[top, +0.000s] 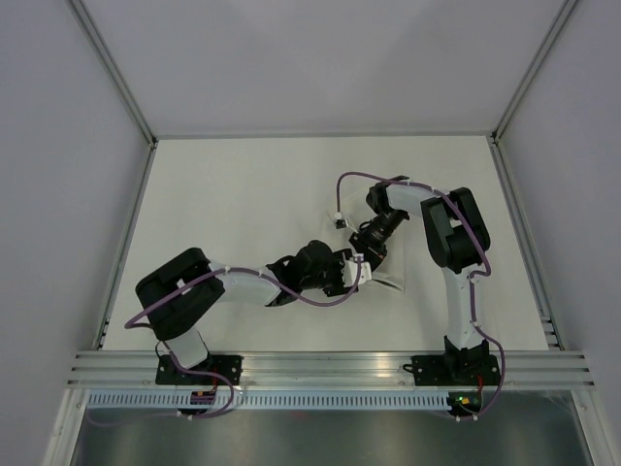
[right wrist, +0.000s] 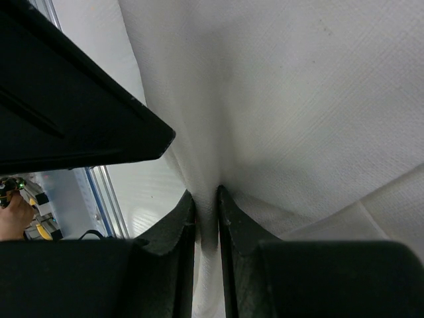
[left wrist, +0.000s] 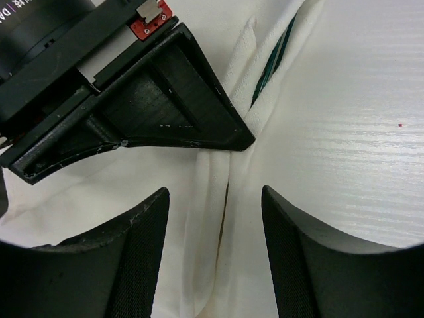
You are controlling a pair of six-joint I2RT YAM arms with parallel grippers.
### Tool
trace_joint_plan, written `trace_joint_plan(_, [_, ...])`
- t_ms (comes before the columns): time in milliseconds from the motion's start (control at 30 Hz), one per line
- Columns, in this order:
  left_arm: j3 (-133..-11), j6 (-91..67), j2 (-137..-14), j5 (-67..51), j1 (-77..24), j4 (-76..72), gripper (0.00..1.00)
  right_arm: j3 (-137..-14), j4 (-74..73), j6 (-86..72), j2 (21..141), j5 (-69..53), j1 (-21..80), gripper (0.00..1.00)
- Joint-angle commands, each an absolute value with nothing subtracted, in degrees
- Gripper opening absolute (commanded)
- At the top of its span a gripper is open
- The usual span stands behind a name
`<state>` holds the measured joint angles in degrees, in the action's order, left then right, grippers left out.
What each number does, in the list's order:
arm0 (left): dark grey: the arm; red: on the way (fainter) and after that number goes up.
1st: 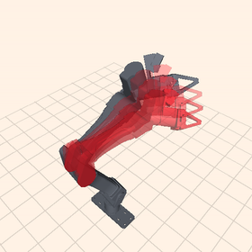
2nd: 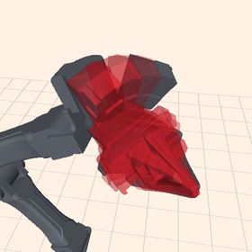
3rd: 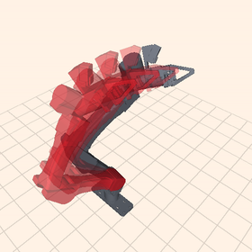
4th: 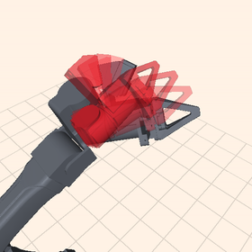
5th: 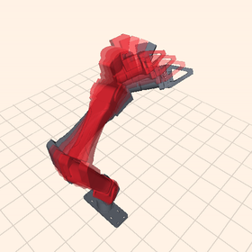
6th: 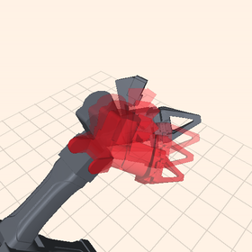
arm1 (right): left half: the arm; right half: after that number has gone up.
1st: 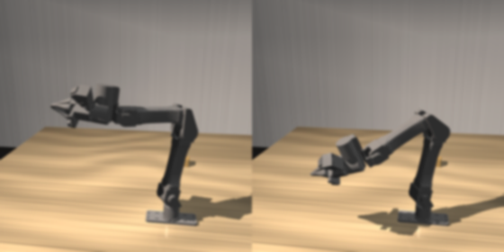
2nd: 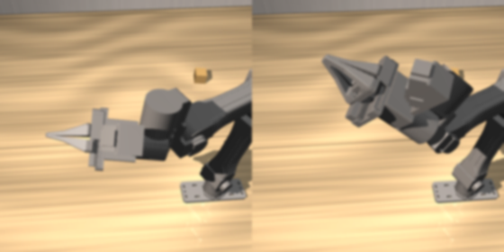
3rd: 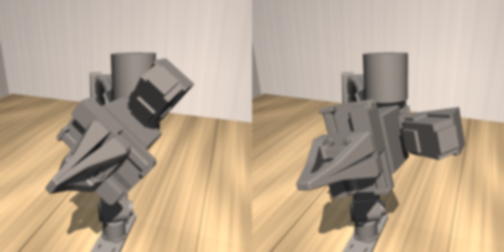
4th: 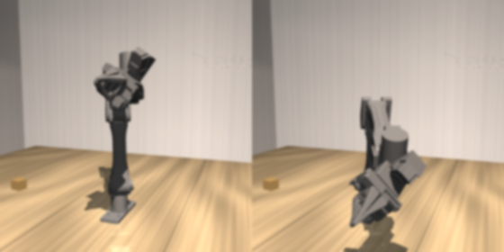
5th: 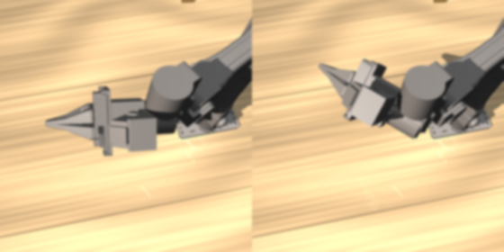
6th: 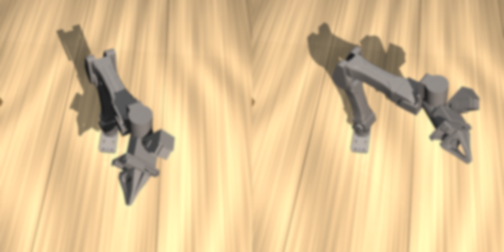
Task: Fold the napkin, place the utensils inside, and roll it up
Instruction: Roll the napkin at the center of the board.
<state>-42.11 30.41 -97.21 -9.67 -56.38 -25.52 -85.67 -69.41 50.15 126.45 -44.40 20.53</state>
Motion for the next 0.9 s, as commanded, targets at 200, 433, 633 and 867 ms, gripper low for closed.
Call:
trace_joint_plan(200, [-45.9,35.5,-100.5,-10.7,-57.2,-24.8,0.65,-85.5,-63.5,53.3,131.0,-36.8,20.0,0.02])
trace_joint_plan(433, [-49.0,36.6,-103.5,-11.2,-57.2,-22.2,0.64,-85.4,-63.9,53.5,131.1,-36.5,20.0,0.02])
trace_joint_plan(633, [-49.7,36.3,-105.3,-11.2,-57.2,-21.4,0.6,-85.6,-63.9,53.5,131.2,-36.2,20.0,0.02])
trace_joint_plan(867, [-49.6,34.5,-106.1,-10.8,-57.7,-20.4,0.37,-85.7,-63.8,53.5,131.3,-36.2,19.7,0.02])
